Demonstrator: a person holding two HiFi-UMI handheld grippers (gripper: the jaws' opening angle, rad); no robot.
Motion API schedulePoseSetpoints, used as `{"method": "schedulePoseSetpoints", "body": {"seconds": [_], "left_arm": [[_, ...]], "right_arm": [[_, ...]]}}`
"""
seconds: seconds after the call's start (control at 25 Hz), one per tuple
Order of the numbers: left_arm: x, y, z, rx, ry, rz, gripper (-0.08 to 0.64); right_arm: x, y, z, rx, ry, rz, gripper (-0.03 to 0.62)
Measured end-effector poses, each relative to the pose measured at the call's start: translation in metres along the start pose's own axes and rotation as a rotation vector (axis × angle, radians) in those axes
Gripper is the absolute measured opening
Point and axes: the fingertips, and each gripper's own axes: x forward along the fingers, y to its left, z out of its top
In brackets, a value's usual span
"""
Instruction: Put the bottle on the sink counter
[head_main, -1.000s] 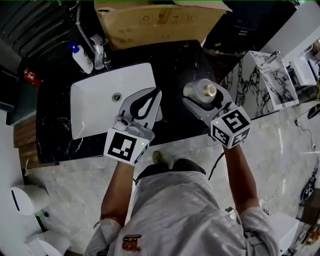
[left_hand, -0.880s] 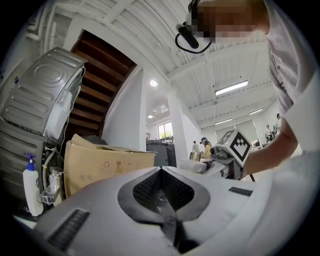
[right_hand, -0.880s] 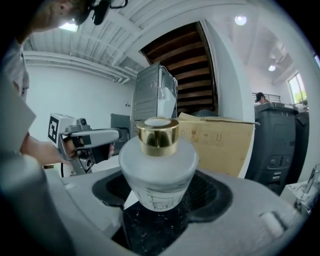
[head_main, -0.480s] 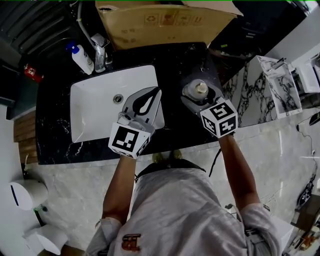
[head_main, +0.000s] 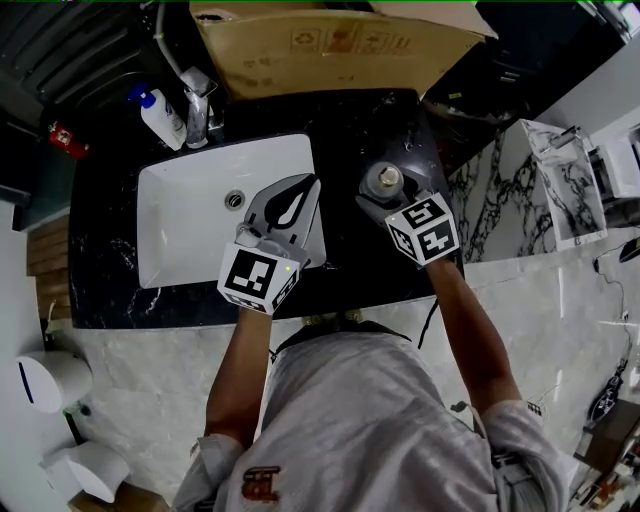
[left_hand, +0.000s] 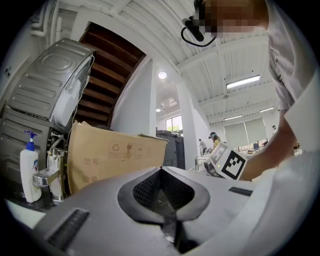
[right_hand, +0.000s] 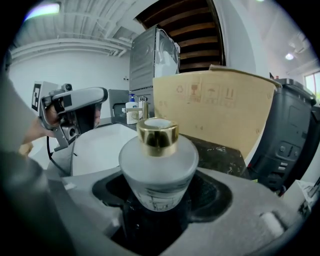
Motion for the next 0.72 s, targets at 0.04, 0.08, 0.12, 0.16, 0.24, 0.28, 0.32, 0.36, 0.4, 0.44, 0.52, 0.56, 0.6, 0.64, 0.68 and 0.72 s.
{"method": "schedulePoseSetpoints", "body": {"seconds": [0.04, 0.08, 0.12, 0.16, 0.24, 0.28, 0.32, 0.36, 0.4, 0.44, 0.52, 0.56, 0.6, 0.64, 0.68, 0.72], "left_arm": [[0.001, 0.001, -0.001, -0.001, 0.001, 0.001, 0.000], [0.001, 0.002, -0.001, -0.002, 0.002, 0.003, 0.000], [0.002, 0.003, -0.002, -0.004, 0.003, 0.004, 0.000], [0.002, 0.003, -0.002, -0.006, 0.004, 0.005, 0.000], [0.003, 0.004, -0.004, -0.010, 0.006, 0.007, 0.000], [0.003, 0.004, -0.004, -0.012, 0.006, 0.008, 0.000], [0.003, 0.004, -0.005, -0.014, 0.007, 0.009, 0.000], [0.004, 0.004, -0.005, -0.015, 0.008, 0.010, 0.000], [0.004, 0.004, -0.006, -0.016, 0.010, 0.010, 0.000], [0.004, 0.003, -0.006, -0.016, 0.012, 0.010, 0.000], [0.004, 0.003, -0.007, -0.017, 0.016, 0.009, 0.000], [0.004, 0.003, -0.008, -0.017, 0.018, 0.009, 0.000], [0.004, 0.003, -0.009, -0.016, 0.021, 0.009, 0.000], [0.003, 0.002, -0.009, -0.016, 0.023, 0.009, 0.000], [0.003, 0.002, -0.010, -0.016, 0.026, 0.009, 0.000], [0.003, 0.001, -0.010, -0.017, 0.028, 0.008, 0.000]], "right_arm": [[0.003, 0.000, -0.002, 0.000, 0.008, 0.005, 0.328], [0.006, 0.001, -0.003, -0.001, 0.015, 0.010, 0.328], [0.008, 0.001, -0.005, -0.002, 0.022, 0.015, 0.328], [0.010, 0.002, -0.006, -0.002, 0.028, 0.019, 0.328], [0.013, 0.002, -0.009, -0.003, 0.040, 0.027, 0.328], [0.014, 0.002, -0.011, -0.004, 0.045, 0.029, 0.328], [0.015, 0.002, -0.012, -0.004, 0.049, 0.032, 0.328], [0.016, 0.002, -0.013, -0.004, 0.053, 0.034, 0.328], [0.017, 0.001, -0.014, -0.002, 0.056, 0.036, 0.328], [0.017, 0.001, -0.016, 0.000, 0.059, 0.037, 0.328], [0.018, 0.001, -0.018, 0.003, 0.063, 0.038, 0.328], [0.018, 0.001, -0.019, 0.003, 0.064, 0.037, 0.328], [0.019, 0.001, -0.019, 0.000, 0.064, 0.036, 0.328], [0.019, 0.001, -0.019, -0.002, 0.063, 0.035, 0.328], [0.019, 0.001, -0.020, -0.003, 0.063, 0.035, 0.328], [0.019, 0.001, -0.020, -0.004, 0.063, 0.036, 0.328]]}}
